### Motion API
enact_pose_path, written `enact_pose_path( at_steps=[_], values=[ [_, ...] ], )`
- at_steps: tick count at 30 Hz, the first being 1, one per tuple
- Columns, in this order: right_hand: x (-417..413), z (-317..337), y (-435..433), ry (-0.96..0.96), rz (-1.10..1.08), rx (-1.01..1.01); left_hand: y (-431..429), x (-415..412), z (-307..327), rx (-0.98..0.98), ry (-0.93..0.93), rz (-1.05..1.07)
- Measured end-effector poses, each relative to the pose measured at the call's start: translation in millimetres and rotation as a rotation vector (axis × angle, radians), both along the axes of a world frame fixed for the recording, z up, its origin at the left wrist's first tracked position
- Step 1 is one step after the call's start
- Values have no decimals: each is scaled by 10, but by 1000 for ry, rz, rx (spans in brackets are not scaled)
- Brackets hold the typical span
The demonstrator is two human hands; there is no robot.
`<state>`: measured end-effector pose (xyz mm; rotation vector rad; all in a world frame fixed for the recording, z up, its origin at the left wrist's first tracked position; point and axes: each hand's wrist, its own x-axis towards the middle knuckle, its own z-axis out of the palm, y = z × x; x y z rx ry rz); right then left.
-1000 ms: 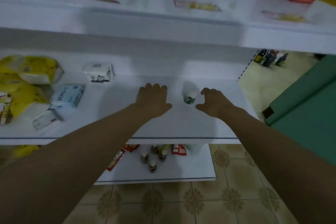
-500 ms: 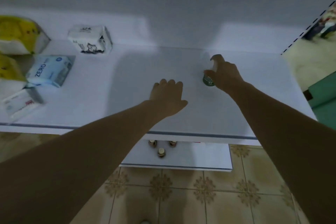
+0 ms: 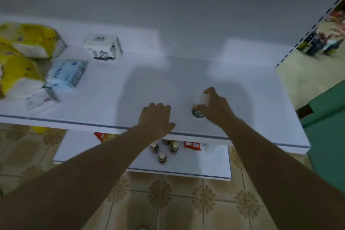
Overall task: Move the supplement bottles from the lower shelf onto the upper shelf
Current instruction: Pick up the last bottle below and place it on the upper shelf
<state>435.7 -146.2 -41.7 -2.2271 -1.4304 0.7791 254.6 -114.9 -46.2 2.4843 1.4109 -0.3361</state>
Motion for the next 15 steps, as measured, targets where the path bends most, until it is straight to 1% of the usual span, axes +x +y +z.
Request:
enact_pose_path(
  at_steps=[4, 6, 11, 15],
  values=[
    [-178, 116, -265, 52, 47, -122, -225, -318, 275, 43, 29, 28],
    [-314, 232, -376, 96, 72, -142, -334, -514, 422, 65, 48, 48],
    [-751, 735, -591, 146, 177, -83, -530, -987, 893, 120, 42, 87],
    [-1120, 1347, -737, 116, 257, -1, -622, -1314, 1323, 178, 18, 89]
  ],
)
